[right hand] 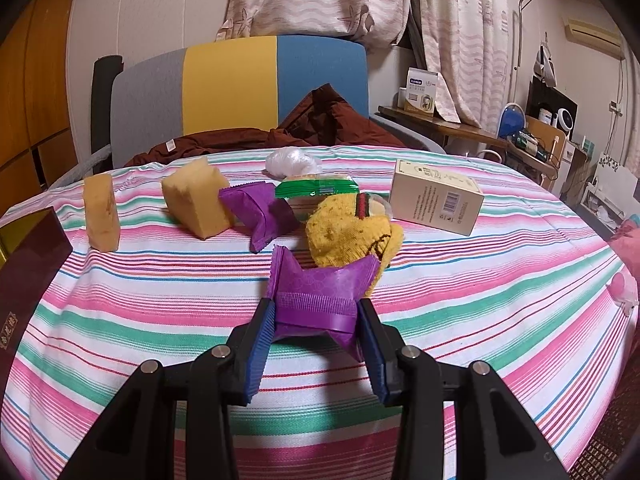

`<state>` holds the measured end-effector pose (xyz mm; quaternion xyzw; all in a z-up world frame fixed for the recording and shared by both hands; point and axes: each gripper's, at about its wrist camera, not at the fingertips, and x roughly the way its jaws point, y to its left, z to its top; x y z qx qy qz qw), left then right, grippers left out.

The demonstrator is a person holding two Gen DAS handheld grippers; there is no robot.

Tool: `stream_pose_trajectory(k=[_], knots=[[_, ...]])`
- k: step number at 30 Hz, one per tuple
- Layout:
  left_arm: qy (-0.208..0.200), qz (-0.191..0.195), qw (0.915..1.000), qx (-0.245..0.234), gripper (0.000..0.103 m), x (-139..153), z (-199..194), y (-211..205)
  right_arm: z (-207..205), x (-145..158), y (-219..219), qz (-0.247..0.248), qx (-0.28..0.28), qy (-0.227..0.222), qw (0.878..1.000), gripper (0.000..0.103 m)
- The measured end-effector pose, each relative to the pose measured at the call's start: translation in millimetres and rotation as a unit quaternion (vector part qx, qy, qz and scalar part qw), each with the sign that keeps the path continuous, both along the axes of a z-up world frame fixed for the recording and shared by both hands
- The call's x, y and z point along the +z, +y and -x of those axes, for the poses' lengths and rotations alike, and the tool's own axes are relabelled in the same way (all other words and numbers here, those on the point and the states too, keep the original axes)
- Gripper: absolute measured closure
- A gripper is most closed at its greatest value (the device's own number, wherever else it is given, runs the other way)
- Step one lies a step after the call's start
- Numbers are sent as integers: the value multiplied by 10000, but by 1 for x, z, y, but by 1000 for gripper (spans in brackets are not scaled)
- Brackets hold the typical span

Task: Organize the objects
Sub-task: 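Hold the purple pouch in the right tool while the left tool carries a yellow sponge into the gold tray, then carry the purple pouch with the right tool into the gold tray and release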

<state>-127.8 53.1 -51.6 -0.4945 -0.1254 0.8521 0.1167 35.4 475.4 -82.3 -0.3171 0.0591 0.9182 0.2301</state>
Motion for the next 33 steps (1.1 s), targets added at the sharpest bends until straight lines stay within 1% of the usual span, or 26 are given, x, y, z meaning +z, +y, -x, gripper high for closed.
stream_pose_trajectory(k=[1, 2, 5, 8, 11, 14, 18, 19, 22, 25, 27, 29, 31, 33], knots=[[23, -66, 9999, 126, 31, 1, 1, -6, 0, 0, 0, -4, 0, -3, 10000, 61], [86, -110, 9996, 248, 20, 3, 0, -11, 0, 0, 0, -8, -1, -6, 10000, 61], [329, -200, 9987, 334, 18, 10, -7, -19, 0, 0, -1, -38, -5, -16, 10000, 61], [680, -99, 9974, 208, 16, 17, -22, -20, 1, 0, -2, -60, -10, -37, 10000, 61], [1011, 39, 9948, 137, 9, 21, -40, -21, 1, 1, -3, -92, -15, -70, 9999, 61], [1226, 48, 9924, 19, 9, 20, -54, -23, 1, 3, -5, -92, 7, -114, 9999, 61], [1600, 201, 9869, -97, 4, 24, -76, -20, -2, 14, -15, 79, 127, 48, 9999, 61], [1670, 275, 9855, -141, 1, 25, -79, -17, -2, 18, -20, 113, 200, 103, 9997, 61], [1713, 465, 9834, -368, 0, 27, -86, -11, 0, 35, -44, 198, 557, 293, 9978, 61], [1829, 717, 9796, -416, 0, 30, -92, -7, 3, 56, -76, 385, 1095, 525, 9919, 61], [1820, 823, 9792, -353, 0, 30, -93, -9, 8, 70, -104, 525, 1534, 654, 9846, 61], [1755, 840, 9806, -249, 0, 29, -92, -15, 15, 81, -134, 559, 2003, 674, 9758, 61], [1627, 833, 9831, -117, 0, 25, -91, -23, 24, 89, -167, 428, 2405, 609, 9678, 61], [1493, 852, 9851, 11, 0, 22, -92, -31, 35, 93, -200, 324, 2809, 440, 9582, 61]])
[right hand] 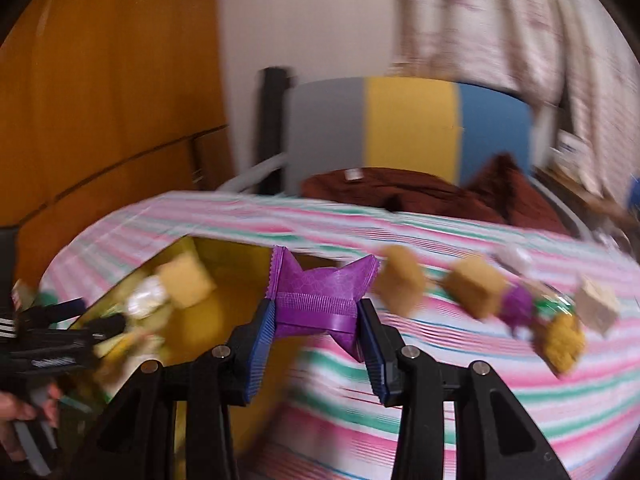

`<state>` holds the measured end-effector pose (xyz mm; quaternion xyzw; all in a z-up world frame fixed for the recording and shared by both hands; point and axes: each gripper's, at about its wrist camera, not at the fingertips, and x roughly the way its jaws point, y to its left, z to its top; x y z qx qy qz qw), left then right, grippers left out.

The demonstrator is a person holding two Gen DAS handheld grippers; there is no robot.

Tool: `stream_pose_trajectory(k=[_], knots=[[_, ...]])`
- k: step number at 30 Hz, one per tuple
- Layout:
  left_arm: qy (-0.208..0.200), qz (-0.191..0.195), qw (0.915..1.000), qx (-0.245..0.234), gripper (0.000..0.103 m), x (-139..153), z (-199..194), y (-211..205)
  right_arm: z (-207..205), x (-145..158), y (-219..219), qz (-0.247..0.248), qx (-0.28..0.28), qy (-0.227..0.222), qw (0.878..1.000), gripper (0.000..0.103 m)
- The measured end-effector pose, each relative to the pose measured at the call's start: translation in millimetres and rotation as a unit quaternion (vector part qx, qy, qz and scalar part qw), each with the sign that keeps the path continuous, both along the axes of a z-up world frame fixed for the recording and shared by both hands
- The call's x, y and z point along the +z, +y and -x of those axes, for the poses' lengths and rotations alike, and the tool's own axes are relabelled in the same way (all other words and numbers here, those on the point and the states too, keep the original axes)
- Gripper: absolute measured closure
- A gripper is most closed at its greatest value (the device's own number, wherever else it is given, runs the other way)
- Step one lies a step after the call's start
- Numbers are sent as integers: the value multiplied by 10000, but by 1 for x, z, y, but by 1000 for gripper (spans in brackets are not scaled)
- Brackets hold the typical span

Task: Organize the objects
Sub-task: 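Carry the purple pouch with the right tool into the gold tray and release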

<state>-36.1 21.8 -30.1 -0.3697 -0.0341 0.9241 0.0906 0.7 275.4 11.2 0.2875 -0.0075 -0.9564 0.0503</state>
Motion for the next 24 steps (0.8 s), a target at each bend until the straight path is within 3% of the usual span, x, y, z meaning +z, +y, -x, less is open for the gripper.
stream_pose_trajectory(k=[2, 5, 10, 16, 24], knots=[[-61, 9, 9999, 84, 0, -1, 1, -6, 13, 0, -27, -129, 266, -249, 9993, 61], [7, 137, 9994, 316, 0, 3, 1, -15, 42, -9, -60, 74, 584, -887, 9943, 61], [94, 91, 9980, 626, 0, 9, 3, -36, 74, -37, -96, 251, 698, -1765, 9815, 61], [-3, -89, 9951, 981, 0, 7, 5, -55, 91, -58, -111, 654, 580, -2213, 9713, 60], [1, -200, 9939, 1084, 0, 9, 5, -57, 104, -70, -107, 1381, 474, -2485, 9576, 55]])
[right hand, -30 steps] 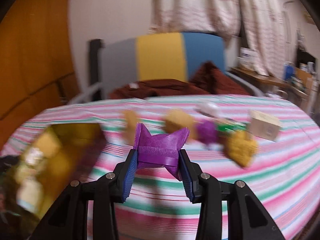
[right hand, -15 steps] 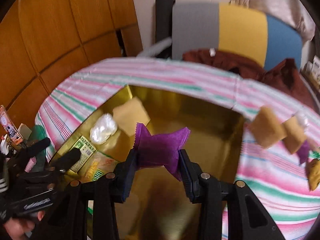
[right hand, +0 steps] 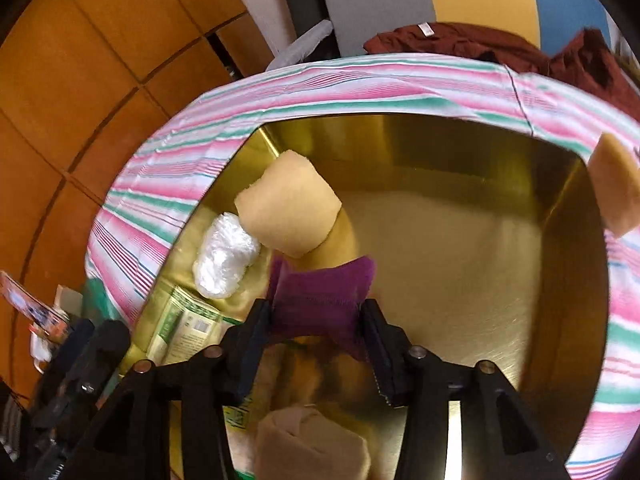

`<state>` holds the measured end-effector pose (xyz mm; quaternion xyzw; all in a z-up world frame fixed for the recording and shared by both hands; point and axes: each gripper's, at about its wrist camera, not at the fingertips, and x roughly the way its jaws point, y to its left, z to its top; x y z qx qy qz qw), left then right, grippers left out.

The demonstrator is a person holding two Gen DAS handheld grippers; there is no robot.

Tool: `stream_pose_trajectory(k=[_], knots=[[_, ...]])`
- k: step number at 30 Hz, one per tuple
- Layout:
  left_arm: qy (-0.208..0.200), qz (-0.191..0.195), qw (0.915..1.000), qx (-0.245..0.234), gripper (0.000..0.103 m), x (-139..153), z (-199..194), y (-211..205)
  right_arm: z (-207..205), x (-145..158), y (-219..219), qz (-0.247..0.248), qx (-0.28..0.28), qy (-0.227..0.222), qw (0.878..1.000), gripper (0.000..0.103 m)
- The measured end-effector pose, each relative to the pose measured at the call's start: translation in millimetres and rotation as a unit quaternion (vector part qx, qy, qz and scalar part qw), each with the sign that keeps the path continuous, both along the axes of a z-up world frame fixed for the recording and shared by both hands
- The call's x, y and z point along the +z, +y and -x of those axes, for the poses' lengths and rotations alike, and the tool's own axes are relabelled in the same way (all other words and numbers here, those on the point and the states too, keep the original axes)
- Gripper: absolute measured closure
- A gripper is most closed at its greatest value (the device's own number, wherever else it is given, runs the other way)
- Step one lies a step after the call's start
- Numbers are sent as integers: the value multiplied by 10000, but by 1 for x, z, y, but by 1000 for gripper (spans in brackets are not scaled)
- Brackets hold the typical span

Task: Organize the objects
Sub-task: 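Carry the purple pouch with the right tool into the gold tray and release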

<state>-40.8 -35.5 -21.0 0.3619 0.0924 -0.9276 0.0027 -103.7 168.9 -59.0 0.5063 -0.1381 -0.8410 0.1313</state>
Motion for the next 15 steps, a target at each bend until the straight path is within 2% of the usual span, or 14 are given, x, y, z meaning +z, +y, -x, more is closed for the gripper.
stream_pose_trajectory(k=[7, 15], knots=[[-20, -75, 10000, -63, 0, -1, 0, 2, -19, 19, 20, 293, -182, 364, 9987, 54], [-27, -142, 9985, -526, 0, -3, -6, 24, -54, 52, 48, -137, -214, 1092, 9937, 54]])
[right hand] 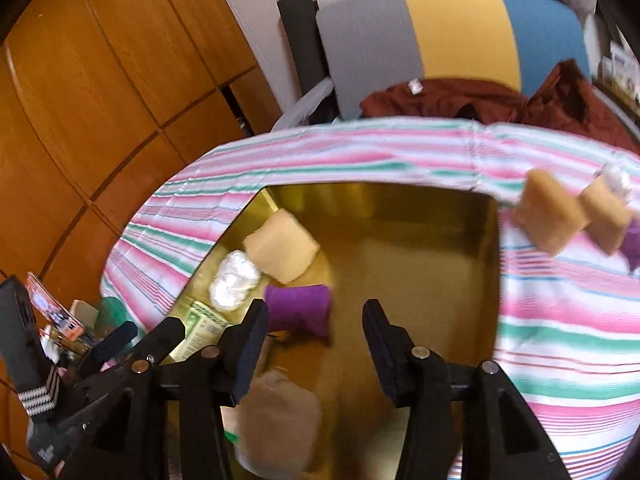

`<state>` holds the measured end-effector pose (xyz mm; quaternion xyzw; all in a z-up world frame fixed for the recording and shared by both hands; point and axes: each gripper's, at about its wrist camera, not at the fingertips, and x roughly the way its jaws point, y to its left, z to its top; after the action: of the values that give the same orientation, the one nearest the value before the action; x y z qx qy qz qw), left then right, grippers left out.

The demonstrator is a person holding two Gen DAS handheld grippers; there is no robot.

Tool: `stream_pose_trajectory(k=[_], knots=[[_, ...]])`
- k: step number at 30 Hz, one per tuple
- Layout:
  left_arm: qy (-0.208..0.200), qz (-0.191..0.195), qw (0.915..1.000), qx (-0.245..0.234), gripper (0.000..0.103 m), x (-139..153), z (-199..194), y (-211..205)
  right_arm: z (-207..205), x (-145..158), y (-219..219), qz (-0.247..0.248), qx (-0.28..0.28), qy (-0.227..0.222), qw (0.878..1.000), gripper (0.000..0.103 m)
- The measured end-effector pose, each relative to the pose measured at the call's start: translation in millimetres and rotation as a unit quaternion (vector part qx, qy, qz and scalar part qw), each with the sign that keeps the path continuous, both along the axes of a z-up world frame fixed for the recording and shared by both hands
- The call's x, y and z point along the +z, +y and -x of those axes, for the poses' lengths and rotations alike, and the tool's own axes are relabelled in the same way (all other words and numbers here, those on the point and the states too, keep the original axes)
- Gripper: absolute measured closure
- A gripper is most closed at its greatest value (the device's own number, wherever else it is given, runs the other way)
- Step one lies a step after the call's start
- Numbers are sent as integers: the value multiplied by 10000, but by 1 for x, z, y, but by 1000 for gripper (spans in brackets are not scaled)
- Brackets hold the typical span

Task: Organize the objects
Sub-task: 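Carry the purple pouch with the right tool into the gold tray and release, then move the right tool to the yellow striped sock and grasp it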

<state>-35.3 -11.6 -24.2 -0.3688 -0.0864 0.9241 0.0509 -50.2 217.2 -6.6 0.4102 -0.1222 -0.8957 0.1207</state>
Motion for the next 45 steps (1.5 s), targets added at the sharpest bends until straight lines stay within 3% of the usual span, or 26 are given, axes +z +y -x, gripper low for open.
stream_pose_trajectory(k=[9, 19, 24, 27, 28, 32, 37, 41, 42, 45], knots=[[252, 5, 9972, -706, 0, 9, -15, 31, -40, 9, 66, -751, -802, 492, 9927, 54], [368, 150, 9888, -1436, 0, 12, -36, 69, -78, -35, 169, -943, -2041, 15, 9744, 54], [373, 174, 9845, -1707, 0, 12, -48, 89, -91, -47, 225, -1123, -2733, -43, 9553, 53], [349, 178, 9822, -1838, 0, 13, -55, 101, -84, -39, 262, -1292, -3175, 110, 9393, 45], [338, 160, 9816, -1871, 0, 14, -58, 105, -81, -36, 271, -1336, -3247, 159, 9362, 37], [316, 117, 9787, -2023, 0, 19, -65, 119, -56, -28, 311, -1384, -3507, 291, 9257, 27], [377, 227, 9753, -2163, 0, 31, -64, 137, -27, -45, 331, -1402, -3384, -72, 9305, 27], [369, 284, 9728, -2270, 0, 38, -57, 154, -23, -57, 328, -1519, -3314, -16, 9312, 30], [346, 319, 9715, -2322, 0, 40, -53, 163, -22, -60, 328, -1496, -3281, -50, 9327, 38], [336, 366, 9681, -2456, 0, 46, -43, 183, -19, -64, 330, -1459, -3253, -96, 9342, 50]])
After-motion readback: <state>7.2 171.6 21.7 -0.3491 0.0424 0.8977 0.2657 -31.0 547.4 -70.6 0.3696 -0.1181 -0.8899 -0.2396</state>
